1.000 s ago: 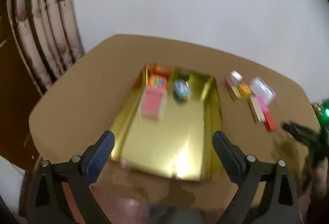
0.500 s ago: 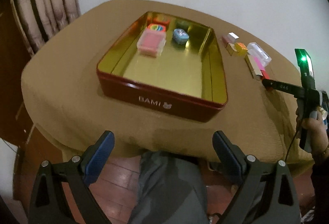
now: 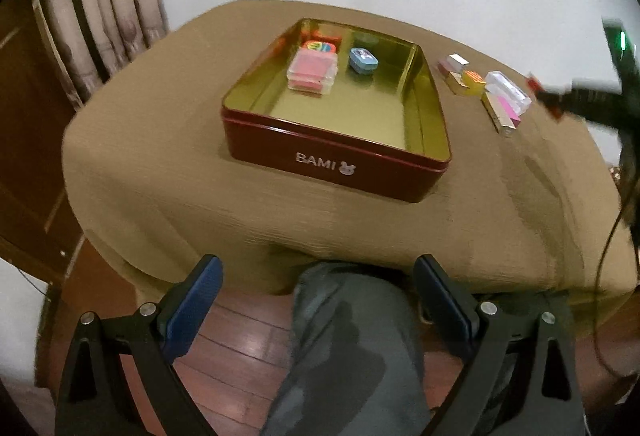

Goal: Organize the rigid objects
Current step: 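Place the red block into the gold tray and open the right gripper, then grasp the gold ribbed case with the left gripper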

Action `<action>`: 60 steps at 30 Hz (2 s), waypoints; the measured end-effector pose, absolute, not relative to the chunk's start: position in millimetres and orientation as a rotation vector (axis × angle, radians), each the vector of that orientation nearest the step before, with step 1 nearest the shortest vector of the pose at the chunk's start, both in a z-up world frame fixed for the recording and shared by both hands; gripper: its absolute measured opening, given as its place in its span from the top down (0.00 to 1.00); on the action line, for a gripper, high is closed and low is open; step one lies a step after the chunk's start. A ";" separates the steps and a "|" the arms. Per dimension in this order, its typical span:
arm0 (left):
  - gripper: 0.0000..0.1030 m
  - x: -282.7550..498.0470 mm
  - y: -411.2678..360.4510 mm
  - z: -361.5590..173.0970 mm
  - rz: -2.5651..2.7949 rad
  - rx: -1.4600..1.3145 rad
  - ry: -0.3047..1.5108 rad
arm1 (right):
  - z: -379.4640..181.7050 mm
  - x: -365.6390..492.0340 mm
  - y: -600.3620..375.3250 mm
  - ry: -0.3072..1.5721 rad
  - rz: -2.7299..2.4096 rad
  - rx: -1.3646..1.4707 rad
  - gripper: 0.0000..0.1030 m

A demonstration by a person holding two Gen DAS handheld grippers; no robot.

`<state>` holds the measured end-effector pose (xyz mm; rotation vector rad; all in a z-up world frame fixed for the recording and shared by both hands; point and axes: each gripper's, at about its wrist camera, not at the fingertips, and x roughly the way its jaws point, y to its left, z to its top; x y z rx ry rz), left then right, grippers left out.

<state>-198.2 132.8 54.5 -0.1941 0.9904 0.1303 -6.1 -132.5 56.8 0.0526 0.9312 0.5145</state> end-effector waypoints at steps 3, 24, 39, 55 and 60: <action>0.08 -198.9 133.7 55.7 0.129 -0.183 0.984 | 90.8 -6.3 -82.5 0.932 0.646 0.070 0.71; 0.08 -195.7 164.2 38.9 0.104 -0.360 1.074 | 28.6 36.9 116.7 1.182 0.614 0.021 0.71; 0.08 -195.5 147.4 39.7 0.114 -0.291 1.071 | 67.1 19.2 34.5 0.998 0.664 0.284 0.67; 0.08 -164.4 52.7 91.5 -0.155 -0.113 0.995 | -19.4 -12.0 -254.2 0.893 -0.044 0.006 0.60; 0.09 -102.4 14.1 97.0 -0.208 -0.134 1.007 | -28.8 -14.1 -266.4 0.858 -0.028 0.103 0.59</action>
